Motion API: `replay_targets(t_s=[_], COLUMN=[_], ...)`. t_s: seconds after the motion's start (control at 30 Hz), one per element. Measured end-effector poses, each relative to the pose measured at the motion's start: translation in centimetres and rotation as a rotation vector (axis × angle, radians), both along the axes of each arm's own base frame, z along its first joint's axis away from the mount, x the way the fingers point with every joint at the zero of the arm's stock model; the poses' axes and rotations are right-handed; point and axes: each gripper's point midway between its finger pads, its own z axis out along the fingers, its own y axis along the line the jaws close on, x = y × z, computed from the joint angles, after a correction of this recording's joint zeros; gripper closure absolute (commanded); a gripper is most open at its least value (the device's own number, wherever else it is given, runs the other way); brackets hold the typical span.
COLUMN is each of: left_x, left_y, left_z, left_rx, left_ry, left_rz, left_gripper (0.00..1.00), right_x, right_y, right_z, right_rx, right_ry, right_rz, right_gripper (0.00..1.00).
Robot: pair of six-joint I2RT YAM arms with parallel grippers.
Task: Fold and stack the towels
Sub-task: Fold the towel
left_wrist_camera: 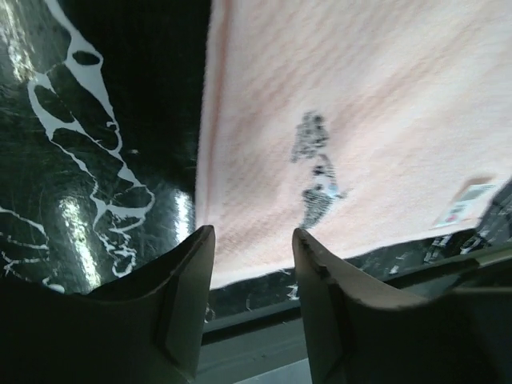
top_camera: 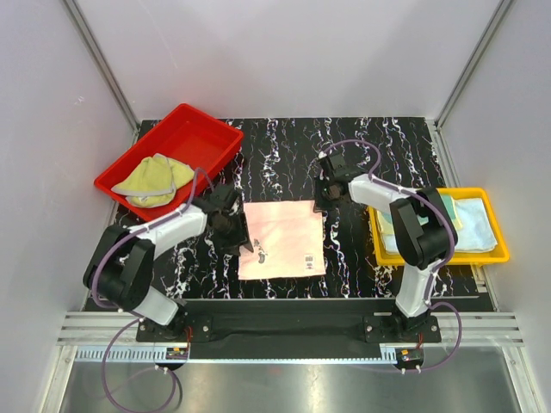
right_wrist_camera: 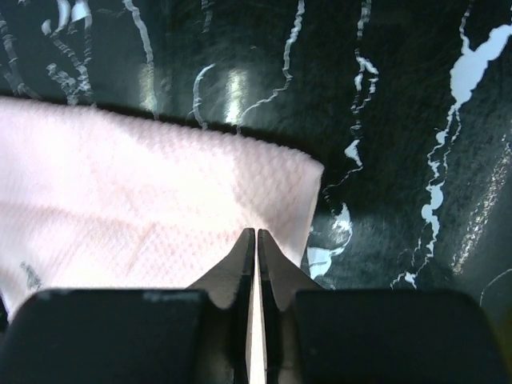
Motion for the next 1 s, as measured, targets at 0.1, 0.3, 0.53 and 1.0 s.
replay_targets(t_s=[0.1, 0.3, 0.53, 1.0], left_x=[3.3, 15.4, 20.0, 18.4], left_y=[-1.2, -2.7, 1.1, 1.9], left_z=[5.1, 15.2, 8.6, 2.3], left_rx=[-0.007, -0.034, 0.076, -0.050], left_ry=[-0.075, -0.444, -0.366, -0.237], left_rz=[-0.068, -0.196, -0.336, -0.518], left_gripper=[0.45, 0.53, 0.52, 0.51], right_x=[0.1, 1.1, 2.6, 3.5], right_y=[0.1, 0.0, 0.5, -1.9], right_z=[1.4, 4.4, 6.0, 2.2], right_rx=[0.006, 0.025, 0.083, 0.164], right_ry=[-0.004, -0.044, -0.054, 0.101], right_rz=[0.054, 0.238, 0.449, 0.614], right_gripper=[0.84, 0.66, 0.43, 0.51])
